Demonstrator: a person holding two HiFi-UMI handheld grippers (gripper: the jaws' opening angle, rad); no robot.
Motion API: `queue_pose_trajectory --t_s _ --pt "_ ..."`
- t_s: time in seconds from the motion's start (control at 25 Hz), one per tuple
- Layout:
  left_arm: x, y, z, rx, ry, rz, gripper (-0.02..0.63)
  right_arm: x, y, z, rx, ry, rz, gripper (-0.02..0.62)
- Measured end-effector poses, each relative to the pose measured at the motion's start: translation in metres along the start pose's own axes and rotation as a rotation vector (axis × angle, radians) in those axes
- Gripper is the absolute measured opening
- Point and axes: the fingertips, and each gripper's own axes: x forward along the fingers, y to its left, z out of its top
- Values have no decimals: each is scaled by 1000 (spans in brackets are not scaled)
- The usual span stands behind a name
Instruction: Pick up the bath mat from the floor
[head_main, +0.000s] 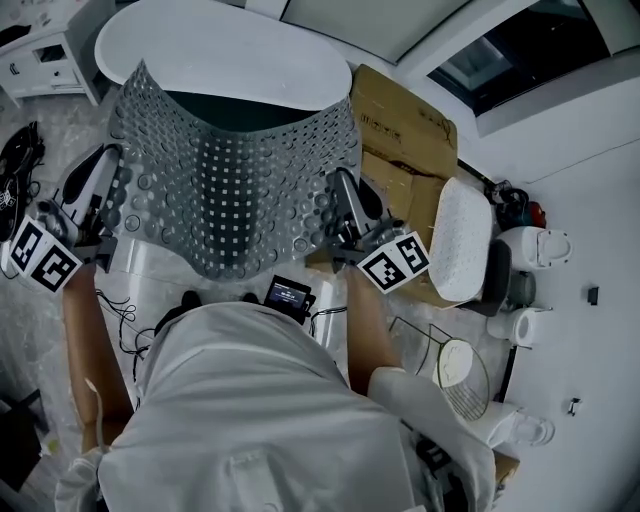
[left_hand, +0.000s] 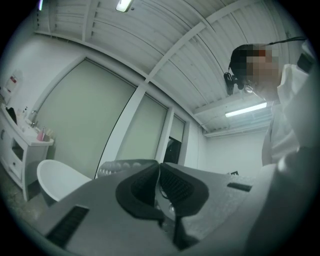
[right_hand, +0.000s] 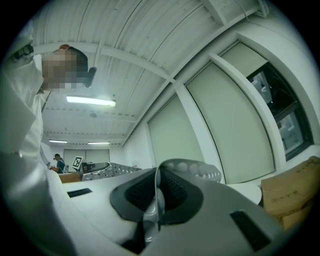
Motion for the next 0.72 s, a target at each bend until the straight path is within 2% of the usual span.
queue_pose_trajectory --t_s 0.72 --pt "5 -9 4 15 25 -21 14 -10 -8 -1 29 -36 -19 35"
